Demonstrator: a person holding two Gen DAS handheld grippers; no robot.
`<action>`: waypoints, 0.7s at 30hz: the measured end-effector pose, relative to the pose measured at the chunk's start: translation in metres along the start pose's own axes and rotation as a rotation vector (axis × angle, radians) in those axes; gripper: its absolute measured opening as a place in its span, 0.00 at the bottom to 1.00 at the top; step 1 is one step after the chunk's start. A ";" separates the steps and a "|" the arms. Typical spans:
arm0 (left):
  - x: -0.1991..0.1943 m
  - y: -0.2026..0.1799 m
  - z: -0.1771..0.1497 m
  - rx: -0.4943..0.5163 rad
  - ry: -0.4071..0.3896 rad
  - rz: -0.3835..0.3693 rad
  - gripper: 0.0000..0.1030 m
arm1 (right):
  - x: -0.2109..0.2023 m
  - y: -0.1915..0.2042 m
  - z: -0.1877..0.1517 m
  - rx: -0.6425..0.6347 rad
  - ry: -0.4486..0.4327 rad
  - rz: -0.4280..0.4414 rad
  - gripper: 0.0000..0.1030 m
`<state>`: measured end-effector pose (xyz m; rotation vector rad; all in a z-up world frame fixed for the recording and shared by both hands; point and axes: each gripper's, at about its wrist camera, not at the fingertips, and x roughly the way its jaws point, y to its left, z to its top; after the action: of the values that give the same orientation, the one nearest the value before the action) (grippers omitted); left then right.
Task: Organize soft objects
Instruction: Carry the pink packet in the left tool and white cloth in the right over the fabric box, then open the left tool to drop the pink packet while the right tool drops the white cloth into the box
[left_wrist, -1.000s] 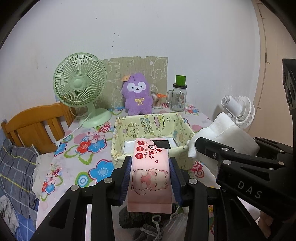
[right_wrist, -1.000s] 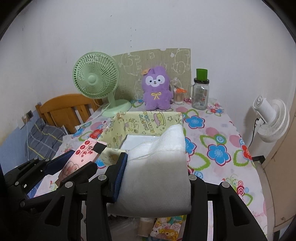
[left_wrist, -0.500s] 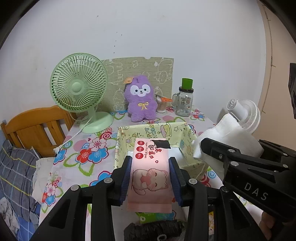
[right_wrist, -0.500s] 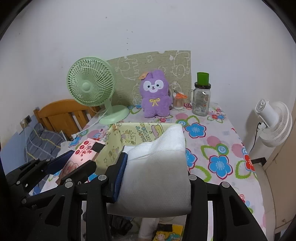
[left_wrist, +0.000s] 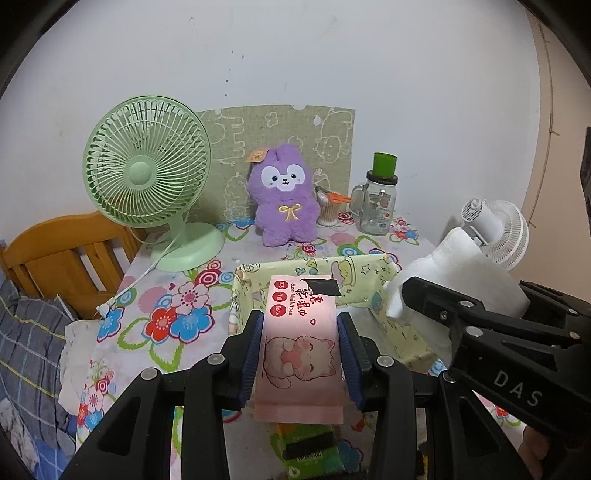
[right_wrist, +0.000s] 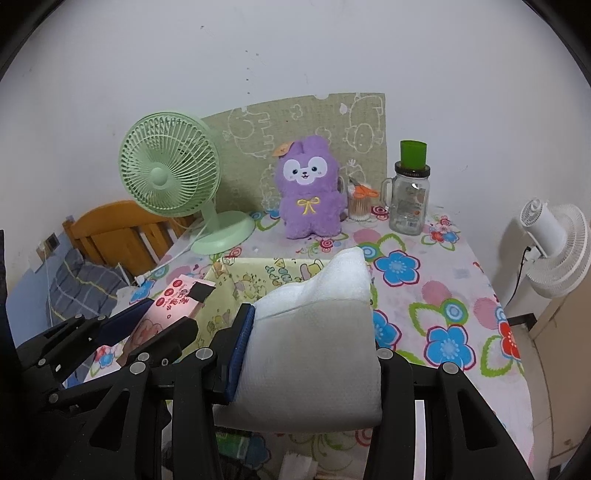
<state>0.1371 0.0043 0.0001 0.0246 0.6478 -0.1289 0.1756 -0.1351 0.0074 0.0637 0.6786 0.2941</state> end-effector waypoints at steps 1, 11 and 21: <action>0.003 0.001 0.002 0.000 0.002 0.002 0.39 | 0.002 -0.001 0.002 0.003 0.000 0.000 0.45; 0.040 0.007 0.014 -0.025 0.043 -0.001 0.39 | 0.034 -0.005 0.014 0.014 0.021 -0.003 0.45; 0.073 0.012 0.011 -0.044 0.097 -0.013 0.40 | 0.073 -0.004 0.023 0.011 0.064 -0.014 0.46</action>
<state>0.2029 0.0074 -0.0350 -0.0155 0.7476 -0.1264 0.2443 -0.1171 -0.0198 0.0604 0.7435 0.2799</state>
